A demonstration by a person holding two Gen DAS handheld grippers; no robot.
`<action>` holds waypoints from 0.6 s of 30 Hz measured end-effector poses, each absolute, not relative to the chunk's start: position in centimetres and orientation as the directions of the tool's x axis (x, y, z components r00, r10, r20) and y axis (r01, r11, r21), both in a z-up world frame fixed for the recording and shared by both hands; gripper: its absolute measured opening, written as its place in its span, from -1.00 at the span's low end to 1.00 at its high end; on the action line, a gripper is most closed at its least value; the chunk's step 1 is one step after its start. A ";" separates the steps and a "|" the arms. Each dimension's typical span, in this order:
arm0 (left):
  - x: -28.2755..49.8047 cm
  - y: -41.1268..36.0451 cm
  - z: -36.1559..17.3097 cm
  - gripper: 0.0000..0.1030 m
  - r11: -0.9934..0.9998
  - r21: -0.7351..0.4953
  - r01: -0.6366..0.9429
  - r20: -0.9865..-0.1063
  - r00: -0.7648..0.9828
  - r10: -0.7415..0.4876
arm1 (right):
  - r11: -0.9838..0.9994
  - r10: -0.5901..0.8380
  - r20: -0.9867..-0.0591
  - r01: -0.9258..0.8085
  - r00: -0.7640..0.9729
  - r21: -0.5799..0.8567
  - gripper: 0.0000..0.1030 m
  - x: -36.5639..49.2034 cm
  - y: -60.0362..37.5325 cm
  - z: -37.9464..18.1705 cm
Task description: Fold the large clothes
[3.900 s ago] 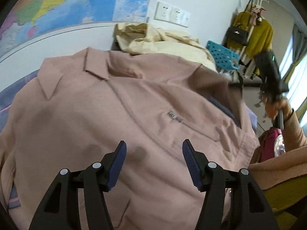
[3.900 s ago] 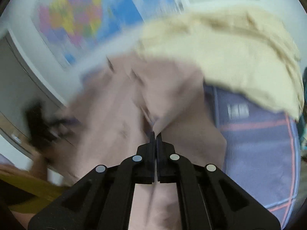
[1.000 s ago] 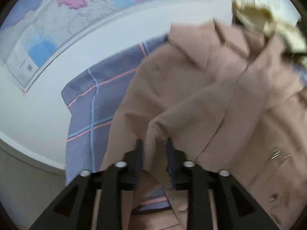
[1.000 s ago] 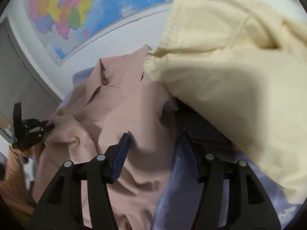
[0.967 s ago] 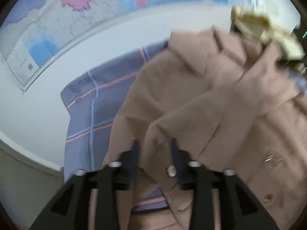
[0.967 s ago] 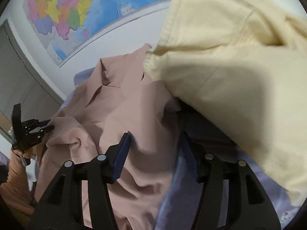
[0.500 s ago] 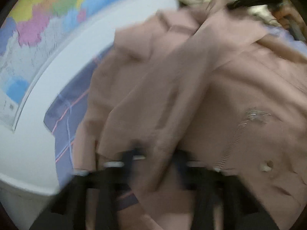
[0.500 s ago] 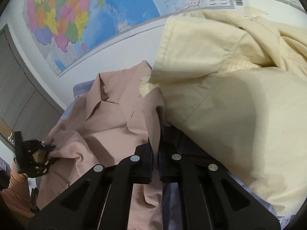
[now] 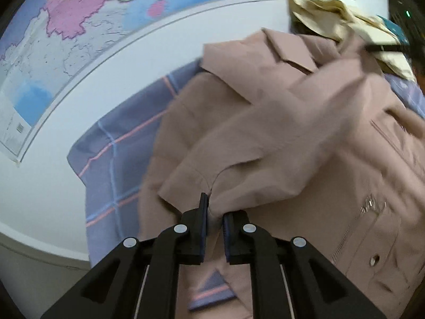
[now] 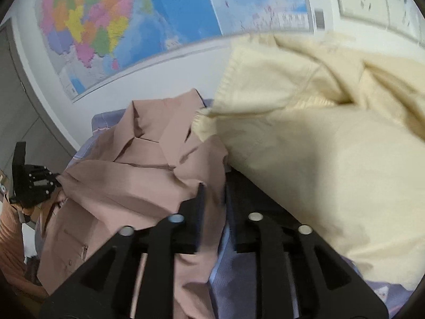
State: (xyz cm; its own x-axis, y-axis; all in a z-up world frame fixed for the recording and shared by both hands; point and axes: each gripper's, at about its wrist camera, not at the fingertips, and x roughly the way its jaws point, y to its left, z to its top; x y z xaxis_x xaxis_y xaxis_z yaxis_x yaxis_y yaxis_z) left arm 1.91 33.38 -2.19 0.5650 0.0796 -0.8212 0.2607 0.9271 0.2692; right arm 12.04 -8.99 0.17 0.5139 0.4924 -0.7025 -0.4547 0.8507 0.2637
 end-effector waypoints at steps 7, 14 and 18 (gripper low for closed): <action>1.6 34.2 -3.3 -0.65 0.940 0.287 0.184 -0.812 0.567 0.137 | 0.758 0.561 -0.681 -0.622 0.471 0.194 -0.26 8.8 -5.0 1.2; 1.8 34.9 -3.5 -0.31 0.945 0.289 0.154 -0.813 0.561 0.158 | 0.717 0.438 -0.841 -0.687 0.317 0.114 -0.32 10.6 0.6 -5.7; -1.4 37.7 -1.1 0.18 0.978 0.195 0.070 -0.770 0.629 0.108 | 0.737 0.368 -0.861 -0.674 0.352 0.040 -0.36 10.3 0.0 -5.8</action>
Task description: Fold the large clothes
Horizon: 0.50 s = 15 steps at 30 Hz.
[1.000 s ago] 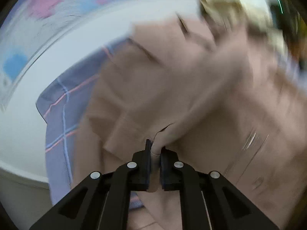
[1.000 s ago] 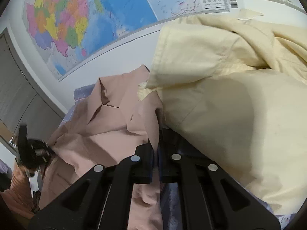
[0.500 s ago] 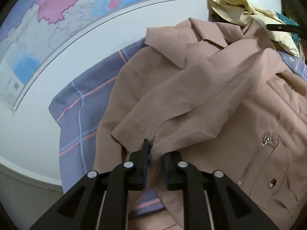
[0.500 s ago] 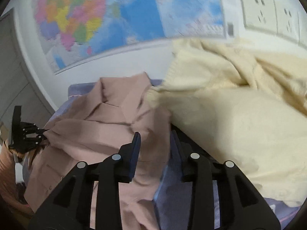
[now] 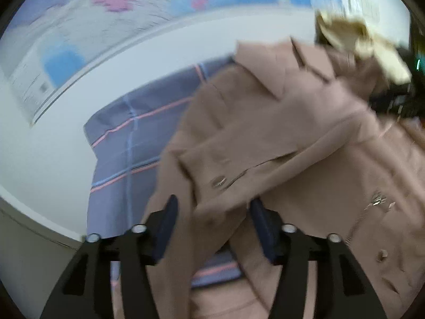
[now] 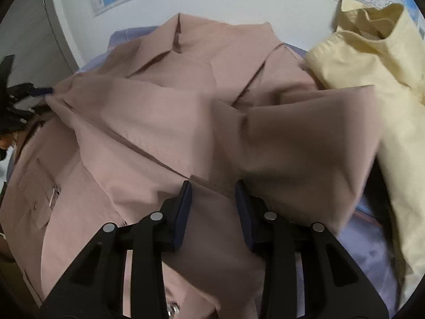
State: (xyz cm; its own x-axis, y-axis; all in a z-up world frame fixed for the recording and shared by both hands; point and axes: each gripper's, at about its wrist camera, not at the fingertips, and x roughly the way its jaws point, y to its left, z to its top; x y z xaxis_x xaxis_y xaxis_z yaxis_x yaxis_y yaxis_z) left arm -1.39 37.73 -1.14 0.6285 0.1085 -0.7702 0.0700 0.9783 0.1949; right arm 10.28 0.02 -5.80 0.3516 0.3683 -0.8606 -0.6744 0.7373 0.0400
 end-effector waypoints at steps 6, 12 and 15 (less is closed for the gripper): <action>-6.1 42.5 -1.5 0.31 0.975 0.204 -0.086 -0.778 0.590 0.215 | 0.691 0.478 -0.802 -0.716 0.357 0.093 -0.07 8.9 1.5 -2.5; -9.2 43.2 -3.5 0.34 0.982 0.176 -0.072 -0.809 0.558 0.186 | 0.494 0.584 -0.771 -0.865 0.254 0.090 0.07 5.3 9.3 -1.2; -8.8 43.2 -4.6 0.27 0.974 0.210 -0.083 -0.826 0.517 0.223 | 0.434 0.574 -0.793 -0.898 0.206 0.080 0.00 4.5 12.6 -2.3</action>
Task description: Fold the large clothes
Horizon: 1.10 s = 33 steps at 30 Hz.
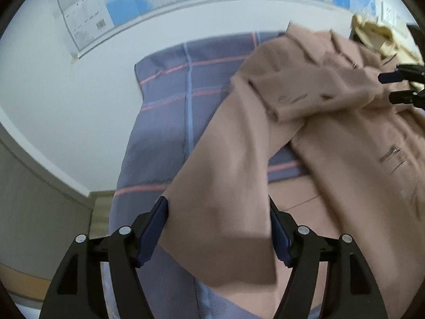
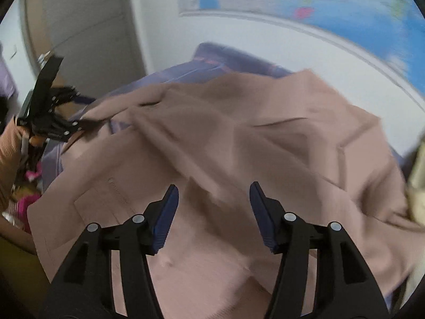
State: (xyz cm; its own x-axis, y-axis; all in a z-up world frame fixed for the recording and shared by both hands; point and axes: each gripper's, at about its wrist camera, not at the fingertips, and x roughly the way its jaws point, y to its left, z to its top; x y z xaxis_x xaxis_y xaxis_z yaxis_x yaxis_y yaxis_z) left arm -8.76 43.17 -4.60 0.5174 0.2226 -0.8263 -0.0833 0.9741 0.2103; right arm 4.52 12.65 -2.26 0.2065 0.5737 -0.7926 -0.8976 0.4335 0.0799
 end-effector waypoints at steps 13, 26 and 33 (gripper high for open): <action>-8.7 47.6 2.2 -0.92 0.992 0.024 -0.124 -0.774 0.626 0.097 | 0.265 0.682 -0.731 -0.922 -0.029 0.283 -0.17 0.0 15.0 -1.8; -6.2 44.1 4.5 -0.92 0.998 -0.009 -0.058 -0.781 0.624 0.029 | 0.067 0.665 -0.711 -0.930 -0.228 0.361 -0.96 -9.9 29.3 -5.2; -5.5 45.6 8.4 -0.81 0.978 -0.194 -0.075 -0.718 0.691 -0.089 | 0.021 0.803 -0.542 -0.898 -0.247 0.440 -0.97 -5.2 24.5 4.3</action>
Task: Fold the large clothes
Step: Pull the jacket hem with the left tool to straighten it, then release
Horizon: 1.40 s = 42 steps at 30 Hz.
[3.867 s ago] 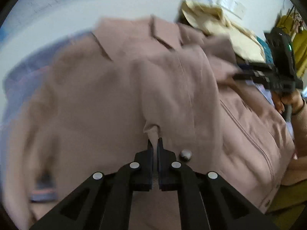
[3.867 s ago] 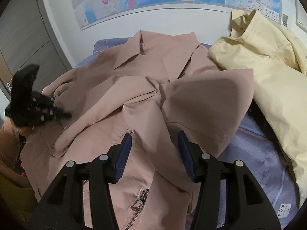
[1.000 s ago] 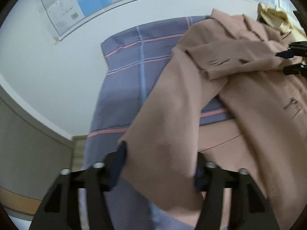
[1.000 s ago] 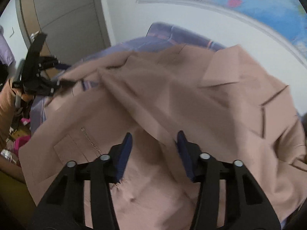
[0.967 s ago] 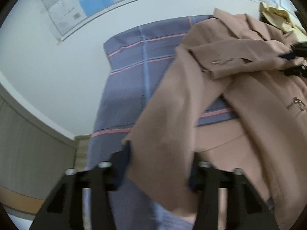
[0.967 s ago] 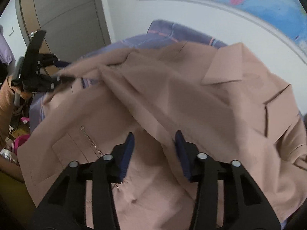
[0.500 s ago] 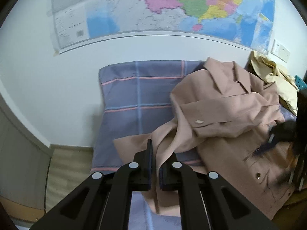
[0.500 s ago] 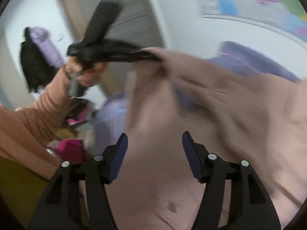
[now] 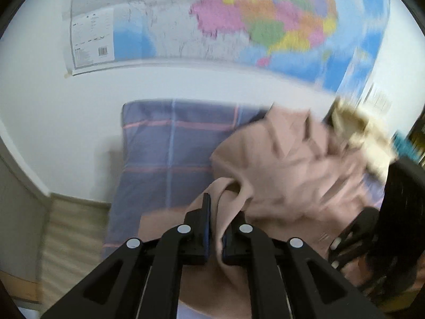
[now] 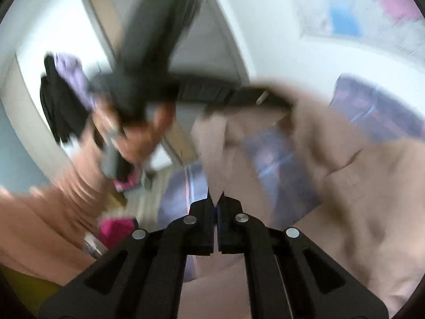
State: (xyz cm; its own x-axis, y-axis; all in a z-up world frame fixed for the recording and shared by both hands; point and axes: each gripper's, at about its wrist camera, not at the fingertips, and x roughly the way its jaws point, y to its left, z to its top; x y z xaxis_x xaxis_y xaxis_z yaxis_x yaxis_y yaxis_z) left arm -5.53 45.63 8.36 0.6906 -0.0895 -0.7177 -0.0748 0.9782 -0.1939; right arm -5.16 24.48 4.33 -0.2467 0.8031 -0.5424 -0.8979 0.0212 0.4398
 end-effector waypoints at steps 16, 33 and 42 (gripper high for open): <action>0.2 39.2 5.7 0.04 0.976 -0.218 0.022 -0.692 0.701 -0.170 | 0.632 0.599 -0.799 -0.647 0.061 0.425 -0.46 10.8 2.3 1.5; 4.3 37.9 -3.1 0.19 0.991 -0.128 -0.041 -0.838 0.538 -0.086 | 0.603 0.548 -0.787 -0.786 0.284 0.136 0.53 5.5 -2.5 -0.8; 3.9 38.3 -3.1 0.19 0.986 -0.153 -0.065 -0.833 0.545 -0.093 | 0.582 0.492 -0.788 -0.813 0.370 -0.018 0.46 3.6 -3.8 -1.5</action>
State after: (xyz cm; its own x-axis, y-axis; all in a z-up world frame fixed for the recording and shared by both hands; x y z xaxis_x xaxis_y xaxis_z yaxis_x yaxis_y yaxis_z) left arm 3.89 38.30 -3.12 0.5450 -0.0930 -0.8333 -0.0653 0.9861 -0.1528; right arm 3.55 -3.77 -1.48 0.3697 0.4918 -0.7883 -0.8130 0.5820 -0.0182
